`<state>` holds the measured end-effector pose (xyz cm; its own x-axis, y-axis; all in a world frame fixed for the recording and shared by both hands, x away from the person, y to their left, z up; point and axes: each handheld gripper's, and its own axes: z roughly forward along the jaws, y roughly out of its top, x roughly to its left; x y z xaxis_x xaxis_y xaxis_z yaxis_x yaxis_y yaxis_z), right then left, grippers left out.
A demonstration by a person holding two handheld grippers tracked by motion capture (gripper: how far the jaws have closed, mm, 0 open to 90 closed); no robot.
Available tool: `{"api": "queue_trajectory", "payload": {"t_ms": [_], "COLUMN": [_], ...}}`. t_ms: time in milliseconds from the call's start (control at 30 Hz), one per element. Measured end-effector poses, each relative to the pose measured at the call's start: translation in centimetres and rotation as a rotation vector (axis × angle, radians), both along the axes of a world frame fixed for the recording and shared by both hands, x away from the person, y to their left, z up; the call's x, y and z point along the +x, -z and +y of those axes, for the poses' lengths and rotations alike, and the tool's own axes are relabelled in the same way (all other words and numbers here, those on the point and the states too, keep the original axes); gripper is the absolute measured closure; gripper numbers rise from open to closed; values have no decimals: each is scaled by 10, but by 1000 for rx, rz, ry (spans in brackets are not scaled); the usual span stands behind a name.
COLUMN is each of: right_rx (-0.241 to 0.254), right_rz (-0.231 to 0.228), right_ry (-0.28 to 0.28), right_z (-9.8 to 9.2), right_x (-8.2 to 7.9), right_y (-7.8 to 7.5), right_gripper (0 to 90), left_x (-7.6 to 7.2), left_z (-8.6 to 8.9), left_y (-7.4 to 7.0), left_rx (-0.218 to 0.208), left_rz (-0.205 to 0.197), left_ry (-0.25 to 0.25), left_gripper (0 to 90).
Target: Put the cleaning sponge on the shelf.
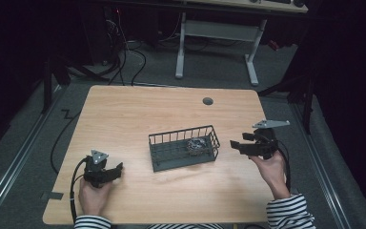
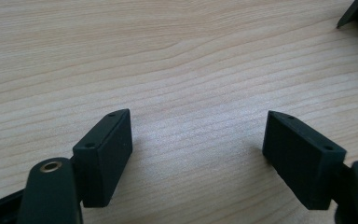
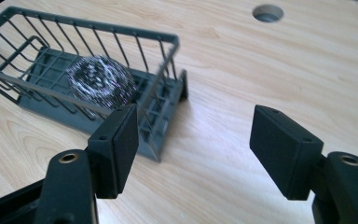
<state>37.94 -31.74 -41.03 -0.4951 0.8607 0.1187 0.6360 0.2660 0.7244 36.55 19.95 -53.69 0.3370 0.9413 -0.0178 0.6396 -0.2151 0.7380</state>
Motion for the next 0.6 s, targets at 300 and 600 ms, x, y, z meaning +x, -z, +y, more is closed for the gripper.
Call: {"api": "queue_trajectory", "payload": {"t_ms": [300,600], "right_rx": [23,38], "right_rz": [10,36], "right_ry": [67,119], "right_z": [-27,-41], "right_x": [-14,-25], "right_y": [24,60], "right_gripper": [334,334], "left_x": [0,0], "left_z": [0,0], "left_y": [0,0], "left_rx": [1,1], "left_rz": [0,0], "left_ry": [0,-1], "left_gripper": [246,247]}}
